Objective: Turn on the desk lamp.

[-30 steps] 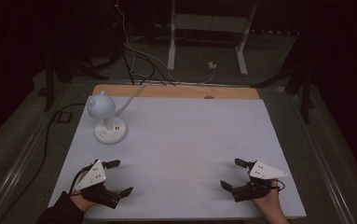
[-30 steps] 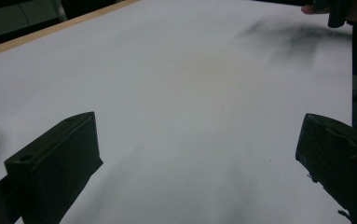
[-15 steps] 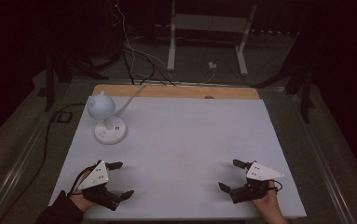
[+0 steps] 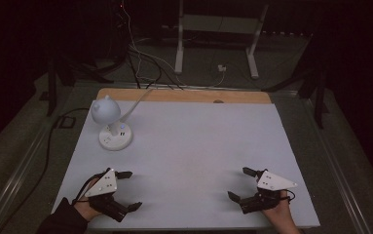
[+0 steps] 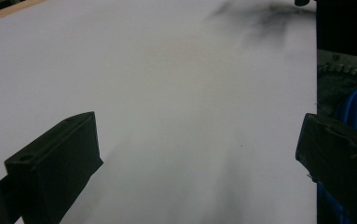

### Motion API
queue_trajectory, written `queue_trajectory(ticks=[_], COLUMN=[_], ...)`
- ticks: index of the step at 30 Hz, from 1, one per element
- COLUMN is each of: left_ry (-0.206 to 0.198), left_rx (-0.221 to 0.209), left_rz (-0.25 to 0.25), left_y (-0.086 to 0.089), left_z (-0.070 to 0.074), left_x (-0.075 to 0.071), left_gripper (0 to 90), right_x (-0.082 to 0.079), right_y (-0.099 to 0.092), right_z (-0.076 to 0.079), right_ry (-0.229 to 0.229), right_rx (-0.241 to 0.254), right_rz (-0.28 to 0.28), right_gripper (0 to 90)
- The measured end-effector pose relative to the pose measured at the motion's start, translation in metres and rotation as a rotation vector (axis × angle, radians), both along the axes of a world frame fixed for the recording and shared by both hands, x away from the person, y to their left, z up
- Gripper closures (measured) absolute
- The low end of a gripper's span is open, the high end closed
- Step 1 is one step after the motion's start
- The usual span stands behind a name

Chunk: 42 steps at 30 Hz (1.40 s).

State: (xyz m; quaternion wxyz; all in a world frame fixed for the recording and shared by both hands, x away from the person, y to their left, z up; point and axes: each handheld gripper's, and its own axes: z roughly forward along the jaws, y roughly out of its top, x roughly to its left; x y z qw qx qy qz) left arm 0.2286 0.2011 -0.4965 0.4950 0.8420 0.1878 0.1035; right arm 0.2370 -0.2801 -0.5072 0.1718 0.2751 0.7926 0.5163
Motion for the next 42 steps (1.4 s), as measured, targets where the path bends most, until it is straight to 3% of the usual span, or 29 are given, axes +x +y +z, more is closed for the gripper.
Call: queue_trajectory(ticks=[6, 18, 29, 34, 42], left_ry=[0.008, -0.009, -0.029, -0.030, -0.034], left_rx=[0.001, 0.011, 0.013, 0.006, -0.025], left_rz=[-0.024, -0.083, -0.094, -0.076, -0.002], left_y=[-0.005, -0.016, -0.021, -0.022, -0.020], left_z=[0.004, 0.020, 0.035, 0.040, 0.046], left_x=[-0.001, -0.005, -0.002, 0.002, 0.012], left_gripper=[0.3, 0.3, 0.2, 0.2, 0.2], right_x=[-0.001, -0.002, -0.003, -0.003, -0.002], right_y=[0.000, -0.001, -0.002, -0.003, -0.004], right_z=[0.004, 0.007, 0.008, 0.008, 0.008], right_ry=[0.003, 0.001, 0.001, 0.004, 0.006], right_rx=[-0.006, 0.036, 0.051, 0.057, 0.064], right_rz=[0.008, 0.006, 0.003, 0.000, -0.004], right_gripper=[0.0, 0.0, 0.0, 0.0, 0.0])
